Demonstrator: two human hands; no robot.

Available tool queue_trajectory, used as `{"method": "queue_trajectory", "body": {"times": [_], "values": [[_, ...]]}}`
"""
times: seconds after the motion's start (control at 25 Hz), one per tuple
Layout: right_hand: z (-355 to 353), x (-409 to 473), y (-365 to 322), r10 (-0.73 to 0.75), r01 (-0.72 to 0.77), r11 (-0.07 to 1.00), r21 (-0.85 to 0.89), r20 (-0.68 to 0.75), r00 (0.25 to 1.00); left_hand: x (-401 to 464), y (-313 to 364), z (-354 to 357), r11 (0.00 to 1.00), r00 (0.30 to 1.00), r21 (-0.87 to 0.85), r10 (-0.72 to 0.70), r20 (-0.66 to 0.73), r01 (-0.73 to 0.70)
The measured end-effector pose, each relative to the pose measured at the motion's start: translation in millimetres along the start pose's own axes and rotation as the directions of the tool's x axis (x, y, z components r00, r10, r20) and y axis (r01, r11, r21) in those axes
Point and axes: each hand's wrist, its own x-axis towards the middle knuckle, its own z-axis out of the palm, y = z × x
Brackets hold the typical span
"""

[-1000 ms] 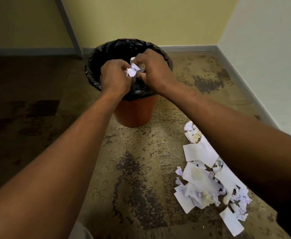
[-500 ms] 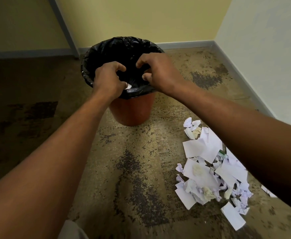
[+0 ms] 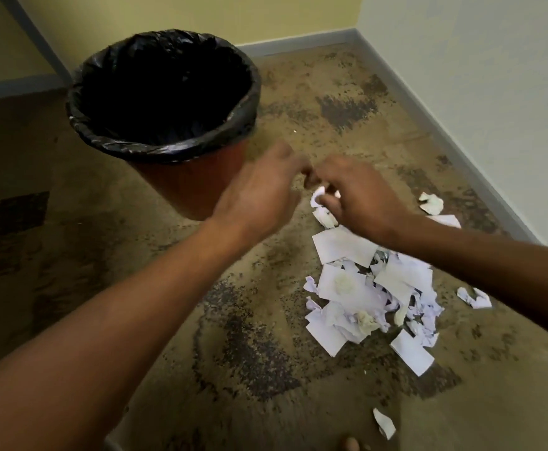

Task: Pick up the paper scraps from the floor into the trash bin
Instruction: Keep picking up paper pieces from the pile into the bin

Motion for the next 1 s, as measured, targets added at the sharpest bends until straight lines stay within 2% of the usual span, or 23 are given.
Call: {"method": "queue_trajectory", "body": {"times": [0.08,0.12,0.24,0.36,0.44,0.56,0.64,0.72,0.88,0.92,1.0], "values": [[21,-51,24,0.137,-0.139,0.990,0.009,0.122,0.983,-15,19,38,0.999,0.959,0.044,-0.002,0.282,-0.010],[29,-73,31,0.186,-0.188,0.982,-0.002,0.186,0.965,-24,25,55,0.996,0.926,0.073,0.016,0.378,-0.046],[45,-141,41,0.264,-0.252,0.964,-0.079,0.352,0.898,-58,47,106,0.962,0.782,0.078,0.164,0.601,-0.262],[61,-211,38,0.240,-0.244,0.967,-0.068,0.556,0.796,-97,66,151,0.899,0.604,0.023,0.274,0.748,-0.437],[74,-251,31,0.168,-0.194,0.980,-0.037,0.676,0.718,-116,74,169,0.866,0.556,0.009,0.314,0.769,-0.501],[97,-293,22,0.050,-0.106,0.994,0.026,0.758,0.650,-124,76,183,0.848,0.530,-0.004,0.335,0.779,-0.530],[111,-310,25,-0.030,0.021,1.000,0.020,0.742,0.669,-124,78,186,0.840,0.507,0.000,0.328,0.797,-0.543],[119,-316,32,-0.035,0.089,0.995,-0.035,0.729,0.683,-124,77,190,0.833,0.508,0.007,0.331,0.795,-0.554],[108,-303,54,-0.021,0.162,0.977,-0.140,0.689,0.724,-122,75,202,0.817,0.573,0.022,0.385,0.723,-0.576],[102,-298,63,-0.015,0.175,0.968,-0.181,0.654,0.757,-119,74,204,0.811,0.603,0.034,0.405,0.687,-0.584],[89,-289,78,0.046,0.143,0.955,-0.261,0.604,0.796,-116,73,206,0.800,0.658,0.093,0.415,0.629,-0.593]]}}
